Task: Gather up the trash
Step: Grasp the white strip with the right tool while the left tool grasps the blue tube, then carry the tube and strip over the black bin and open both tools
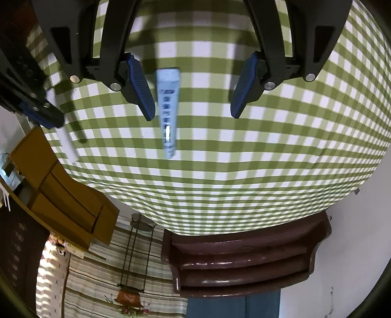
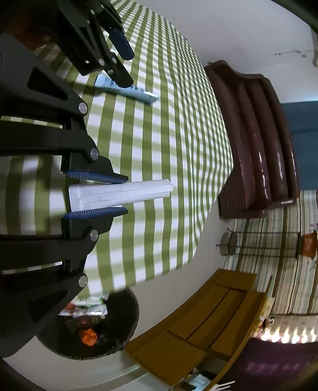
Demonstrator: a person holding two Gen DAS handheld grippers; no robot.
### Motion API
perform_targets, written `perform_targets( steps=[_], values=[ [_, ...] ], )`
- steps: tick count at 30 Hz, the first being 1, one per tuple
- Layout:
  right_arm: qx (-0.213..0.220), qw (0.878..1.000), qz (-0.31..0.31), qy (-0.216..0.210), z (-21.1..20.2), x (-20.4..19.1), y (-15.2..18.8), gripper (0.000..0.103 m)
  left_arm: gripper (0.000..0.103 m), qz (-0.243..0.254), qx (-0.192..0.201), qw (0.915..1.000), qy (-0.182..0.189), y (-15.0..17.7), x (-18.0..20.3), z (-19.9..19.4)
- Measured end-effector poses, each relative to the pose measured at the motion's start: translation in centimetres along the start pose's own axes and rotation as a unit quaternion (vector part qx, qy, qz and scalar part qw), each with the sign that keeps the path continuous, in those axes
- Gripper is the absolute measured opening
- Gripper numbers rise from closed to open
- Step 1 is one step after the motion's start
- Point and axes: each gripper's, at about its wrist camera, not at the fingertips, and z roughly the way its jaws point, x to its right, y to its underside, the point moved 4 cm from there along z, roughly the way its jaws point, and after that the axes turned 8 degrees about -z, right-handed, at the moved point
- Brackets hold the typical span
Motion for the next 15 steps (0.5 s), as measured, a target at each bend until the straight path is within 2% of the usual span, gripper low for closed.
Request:
perform_targets(
  steps=[1,3,7,8,15],
  values=[
    [0.001,1.000,0.003,0.001,-0.1,0.5,0.2,0.020,0.061,0.003,-0.001,1.0000,-0.001,0.2,0.3,0.1],
    [0.003,1.000,0.008,0.003,-0.4,1.3,0.4,0.020,0.051,0.014,-0.010,0.9998,-0.003,0.3,0.8,0.8],
    [0.007,1.000,0.015,0.007,-1.0,2.7,1.0,0.020,0.024,0.032,-0.011,0.9994,-0.006,0.5,1.4,1.1],
    [0.009,1.000,0.016,0.008,-1.2,3.0,1.2,0.020,0.020,0.036,-0.009,0.9993,-0.007,0.6,1.5,1.1],
    [0.019,0.999,0.032,0.034,-2.9,6.4,2.3,0.020,0.015,0.052,0.001,0.9986,-0.005,1.0,2.4,0.7]
  ],
)
